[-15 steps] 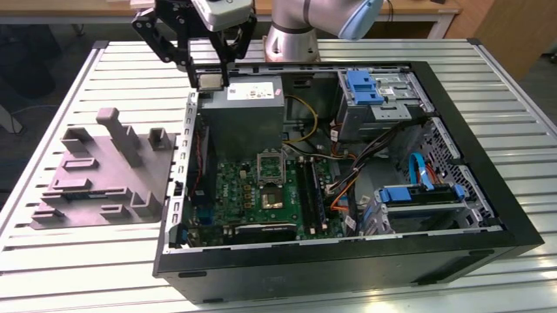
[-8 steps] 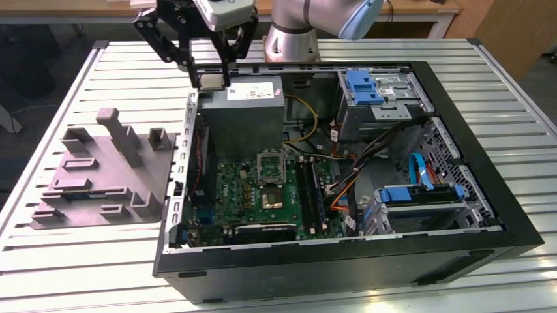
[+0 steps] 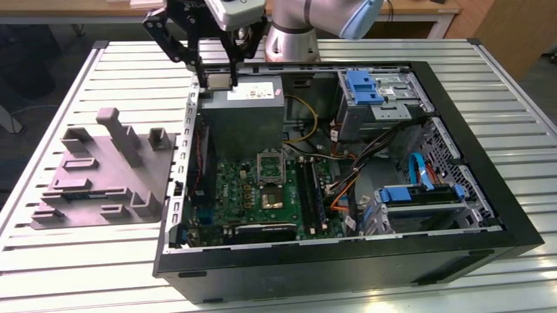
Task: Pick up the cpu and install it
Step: 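Pick up the cpu and move it towards the insertion slot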
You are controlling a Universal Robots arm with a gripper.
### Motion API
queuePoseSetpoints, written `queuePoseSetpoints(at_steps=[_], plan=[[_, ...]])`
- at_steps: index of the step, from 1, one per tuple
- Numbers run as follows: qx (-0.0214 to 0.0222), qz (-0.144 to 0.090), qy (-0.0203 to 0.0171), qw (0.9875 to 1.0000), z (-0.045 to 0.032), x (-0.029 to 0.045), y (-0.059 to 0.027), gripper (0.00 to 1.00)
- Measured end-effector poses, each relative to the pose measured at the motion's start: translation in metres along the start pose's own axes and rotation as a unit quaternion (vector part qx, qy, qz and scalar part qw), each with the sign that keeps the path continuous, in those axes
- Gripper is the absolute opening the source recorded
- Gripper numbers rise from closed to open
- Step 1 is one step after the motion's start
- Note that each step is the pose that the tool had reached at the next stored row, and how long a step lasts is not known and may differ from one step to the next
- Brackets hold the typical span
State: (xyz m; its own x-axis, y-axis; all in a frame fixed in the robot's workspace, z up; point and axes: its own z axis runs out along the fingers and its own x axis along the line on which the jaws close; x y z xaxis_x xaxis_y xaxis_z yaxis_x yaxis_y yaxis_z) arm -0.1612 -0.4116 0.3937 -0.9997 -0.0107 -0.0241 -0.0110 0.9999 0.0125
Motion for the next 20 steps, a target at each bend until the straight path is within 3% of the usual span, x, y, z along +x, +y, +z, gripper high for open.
queuePoseSetpoints(at_steps=[17, 20], plan=[[0.0, 0.0, 0.0, 1.0, 0.0007, -0.0289, -0.0003, 0.47], [0.0, 0.0, 0.0, 1.0, 0.0007, -0.0307, -0.0004, 0.47]])
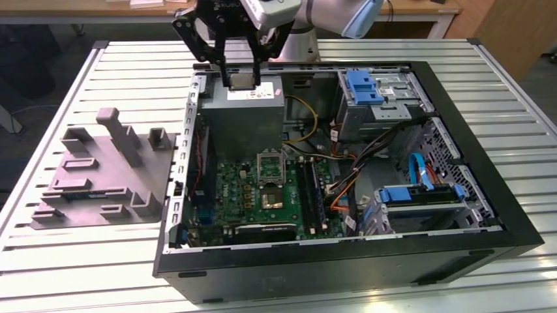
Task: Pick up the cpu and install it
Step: 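Pick up the cpu and move it towards the insertion slot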
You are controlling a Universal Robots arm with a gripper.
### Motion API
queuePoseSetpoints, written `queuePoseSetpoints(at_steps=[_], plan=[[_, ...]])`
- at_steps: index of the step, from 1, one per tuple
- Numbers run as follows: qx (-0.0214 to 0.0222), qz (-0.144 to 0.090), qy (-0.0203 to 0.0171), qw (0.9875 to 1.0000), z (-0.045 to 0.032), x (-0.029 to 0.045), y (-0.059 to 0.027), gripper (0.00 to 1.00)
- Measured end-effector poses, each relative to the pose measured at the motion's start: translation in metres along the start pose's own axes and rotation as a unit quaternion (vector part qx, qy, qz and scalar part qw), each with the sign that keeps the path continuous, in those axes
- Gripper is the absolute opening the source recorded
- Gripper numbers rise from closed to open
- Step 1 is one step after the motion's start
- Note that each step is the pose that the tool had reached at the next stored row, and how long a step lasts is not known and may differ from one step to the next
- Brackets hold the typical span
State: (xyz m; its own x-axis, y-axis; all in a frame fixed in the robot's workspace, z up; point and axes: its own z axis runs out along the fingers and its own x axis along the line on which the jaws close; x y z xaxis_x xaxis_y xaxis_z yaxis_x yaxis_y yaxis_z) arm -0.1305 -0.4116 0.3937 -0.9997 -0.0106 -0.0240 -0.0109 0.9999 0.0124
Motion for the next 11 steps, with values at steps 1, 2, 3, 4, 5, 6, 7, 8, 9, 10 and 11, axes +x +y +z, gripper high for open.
queuePoseSetpoints(at_steps=[1, 2, 3, 4, 5, 6, 7, 8, 9, 10, 11], plan=[[0.0, 0.0, 0.0, 1.0, 0.0, 0.0, 0.0, 0.47], [0.0, 0.0, 0.0, 1.0, 0.0, -0.0001, 0.0001, 0.47], [0.0, 0.0, 0.0, 1.0, 0.0, -0.0001, 0.0001, 0.47], [0.0, 0.0, 0.0, 1.0, 0.0, -0.0001, 0.0001, 0.47], [0.0, 0.0, 0.0, 1.0, 0.0, -0.0002, 0.0001, 0.47], [0.0, 0.0, 0.0, 1.0, 0.0, -0.0002, 0.0001, 0.47], [0.0, 0.0, 0.0, 1.0, 0.0, -0.0002, 0.0001, 0.47], [0.0, 0.0, 0.0, 1.0, 0.0, -0.0002, 0.0001, 0.47], [0.0, 0.0, 0.0, 1.0, 0.0, -0.0002, 0.0, 0.47], [0.0, 0.0, 0.0, 1.0, 0.0, -0.0002, -0.0001, 0.47], [-0.0001, 0.0, 0.0, 1.0, 0.0001, -0.0003, -0.0007, 0.47]])
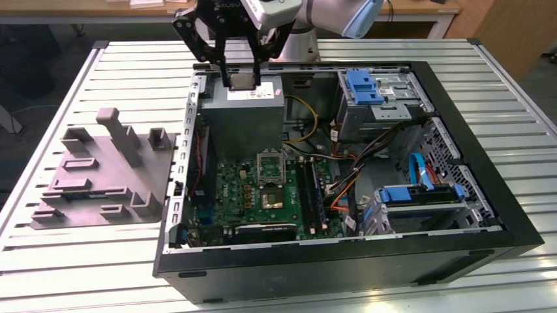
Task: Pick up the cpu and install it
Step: 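Pick up the cpu and move it towards the insertion slot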
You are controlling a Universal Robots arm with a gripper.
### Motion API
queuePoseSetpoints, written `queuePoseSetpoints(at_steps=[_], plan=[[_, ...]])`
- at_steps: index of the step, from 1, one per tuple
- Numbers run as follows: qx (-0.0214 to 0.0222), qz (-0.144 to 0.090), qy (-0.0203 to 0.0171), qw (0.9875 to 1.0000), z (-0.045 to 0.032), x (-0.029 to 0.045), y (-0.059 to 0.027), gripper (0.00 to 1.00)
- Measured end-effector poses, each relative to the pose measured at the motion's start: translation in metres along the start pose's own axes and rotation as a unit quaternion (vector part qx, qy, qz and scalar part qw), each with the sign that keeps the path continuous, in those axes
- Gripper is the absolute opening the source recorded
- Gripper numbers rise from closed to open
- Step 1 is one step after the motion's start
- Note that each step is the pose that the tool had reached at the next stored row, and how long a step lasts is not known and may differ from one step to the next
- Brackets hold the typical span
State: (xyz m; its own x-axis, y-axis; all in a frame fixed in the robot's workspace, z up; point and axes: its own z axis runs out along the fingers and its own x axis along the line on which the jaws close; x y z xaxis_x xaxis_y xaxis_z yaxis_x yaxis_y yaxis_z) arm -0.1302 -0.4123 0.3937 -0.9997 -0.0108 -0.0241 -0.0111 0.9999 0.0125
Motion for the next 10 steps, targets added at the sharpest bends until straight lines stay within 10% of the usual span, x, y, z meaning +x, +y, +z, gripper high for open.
queuePoseSetpoints(at_steps=[10], plan=[[0.0001, 0.0, 0.0, 1.0, 0.0004, -0.0138, -0.0047, 0.47]])
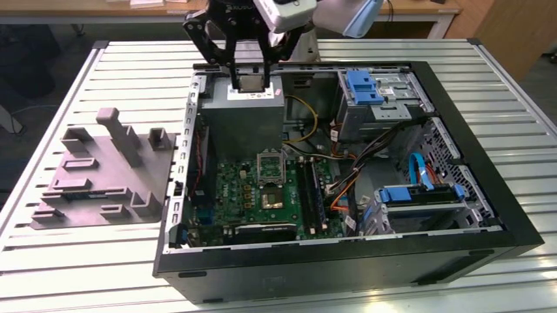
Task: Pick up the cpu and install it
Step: 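Pick up the cpu and move it towards the insertion slot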
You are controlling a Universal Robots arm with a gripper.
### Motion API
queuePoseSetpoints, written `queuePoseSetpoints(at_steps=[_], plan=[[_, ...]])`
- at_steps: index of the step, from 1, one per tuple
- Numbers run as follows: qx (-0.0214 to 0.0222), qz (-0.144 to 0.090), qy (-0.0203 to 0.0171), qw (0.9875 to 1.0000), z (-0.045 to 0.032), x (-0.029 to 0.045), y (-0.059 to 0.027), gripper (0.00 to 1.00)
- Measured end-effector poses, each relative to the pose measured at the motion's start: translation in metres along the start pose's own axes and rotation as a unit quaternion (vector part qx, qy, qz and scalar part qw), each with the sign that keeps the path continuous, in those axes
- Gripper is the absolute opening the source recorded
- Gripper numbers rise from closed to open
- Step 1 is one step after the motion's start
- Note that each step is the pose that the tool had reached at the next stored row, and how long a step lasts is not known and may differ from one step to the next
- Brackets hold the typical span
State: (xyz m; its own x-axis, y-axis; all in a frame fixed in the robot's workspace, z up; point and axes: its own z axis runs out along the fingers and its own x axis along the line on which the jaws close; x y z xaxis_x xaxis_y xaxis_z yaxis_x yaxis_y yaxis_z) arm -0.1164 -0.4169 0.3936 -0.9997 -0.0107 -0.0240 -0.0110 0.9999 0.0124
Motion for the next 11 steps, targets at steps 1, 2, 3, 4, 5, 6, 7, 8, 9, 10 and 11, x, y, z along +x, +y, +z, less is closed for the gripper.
queuePoseSetpoints(at_steps=[1, 2, 3, 4, 5, 6, 7, 8, 9, 10, 11], plan=[[0.0, 0.0, 0.0, 1.0, 0.0001, -0.0029, -0.0001, 0.47], [0.0, 0.0, 0.0, 1.0, 0.0001, -0.0054, -0.0002, 0.47], [0.0, 0.0, 0.0, 1.0, 0.0002, -0.008, -0.0002, 0.47], [0.0, 0.0, 0.0, 1.0, 0.0003, -0.0111, -0.0003, 0.47], [0.0, 0.0, 0.0, 1.0, 0.0003, -0.0144, -0.0003, 0.47], [0.0, 0.0, 0.0, 1.0, 0.0004, -0.0171, -0.0004, 0.47], [0.0, 0.0, 0.0, 1.0, 0.0005, -0.0197, -0.0004, 0.47], [0.0, 0.0, 0.0, 1.0, 0.0005, -0.022, -0.0005, 0.47], [0.0, 0.0, 0.0, 1.0, 0.0005, -0.0236, -0.0005, 0.47], [0.0, 0.0, 0.0, 1.0, 0.0005, -0.0238, -0.0005, 0.47], [0.0, 0.0, 0.0, 1.0, 0.0005, -0.0238, -0.0005, 0.47]])
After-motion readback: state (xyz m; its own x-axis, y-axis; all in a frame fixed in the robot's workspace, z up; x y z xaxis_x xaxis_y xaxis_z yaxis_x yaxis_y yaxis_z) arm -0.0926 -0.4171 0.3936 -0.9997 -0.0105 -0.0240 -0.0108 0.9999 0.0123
